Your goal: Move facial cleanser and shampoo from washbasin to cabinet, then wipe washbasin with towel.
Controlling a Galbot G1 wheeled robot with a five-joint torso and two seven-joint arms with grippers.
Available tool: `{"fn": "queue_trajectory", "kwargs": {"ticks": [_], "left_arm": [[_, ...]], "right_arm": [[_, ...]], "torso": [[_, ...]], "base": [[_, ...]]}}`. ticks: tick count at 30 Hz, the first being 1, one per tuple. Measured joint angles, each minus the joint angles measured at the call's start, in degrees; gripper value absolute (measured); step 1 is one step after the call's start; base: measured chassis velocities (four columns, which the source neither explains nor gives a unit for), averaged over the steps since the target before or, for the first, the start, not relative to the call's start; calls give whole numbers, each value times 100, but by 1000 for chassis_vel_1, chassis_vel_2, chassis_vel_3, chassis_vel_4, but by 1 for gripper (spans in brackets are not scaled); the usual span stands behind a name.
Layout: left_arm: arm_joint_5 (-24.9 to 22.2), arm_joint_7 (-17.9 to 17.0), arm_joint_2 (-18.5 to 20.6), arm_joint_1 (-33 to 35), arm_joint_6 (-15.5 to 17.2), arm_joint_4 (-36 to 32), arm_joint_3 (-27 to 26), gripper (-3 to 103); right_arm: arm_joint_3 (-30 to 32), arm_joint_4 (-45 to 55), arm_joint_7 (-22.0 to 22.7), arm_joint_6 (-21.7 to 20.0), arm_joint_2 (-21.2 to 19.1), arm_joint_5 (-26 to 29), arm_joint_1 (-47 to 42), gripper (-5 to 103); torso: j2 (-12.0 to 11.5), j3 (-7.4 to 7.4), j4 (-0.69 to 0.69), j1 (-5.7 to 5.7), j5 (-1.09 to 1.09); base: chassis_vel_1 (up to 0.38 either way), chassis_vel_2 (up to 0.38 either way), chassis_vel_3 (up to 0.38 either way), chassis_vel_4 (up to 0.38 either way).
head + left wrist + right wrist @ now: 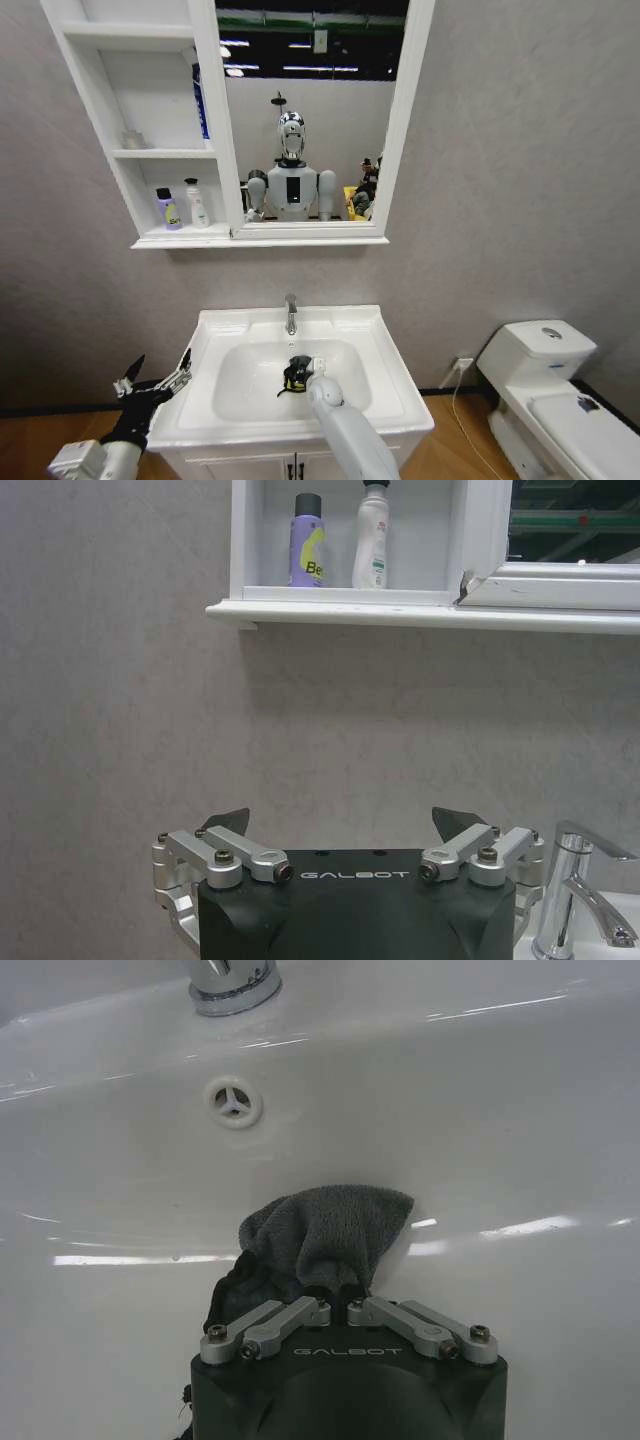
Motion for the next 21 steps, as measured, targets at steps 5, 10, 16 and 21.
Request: {"fn": "queue_trajectory", "kwargs": {"ticks": [5,10,16,21], "left_arm": [[0,1,0,0,0,0,0,100],[0,2,0,0,0,0,0,100],[0,2,-1,0,0,0,0,100],[0,2,0,0,0,0,0,100]], "right_arm": [[20,322,25,-18,-74,-20,-189,2],[97,663,25,-41,-387,2,-384,2],[268,1225,28,-73,-815,25,-734,2],[331,1425,40,-101,-959,22,-810,2]], "torso": [[-5,4,-1,6,1],[-5,3,-2,5,-1],[-4,2,-1,4,1],[-4,2,-3,4,-1]], "base": [[0,0,0,0],[0,0,0,0],[0,0,0,0],[0,0,0,0]]}}
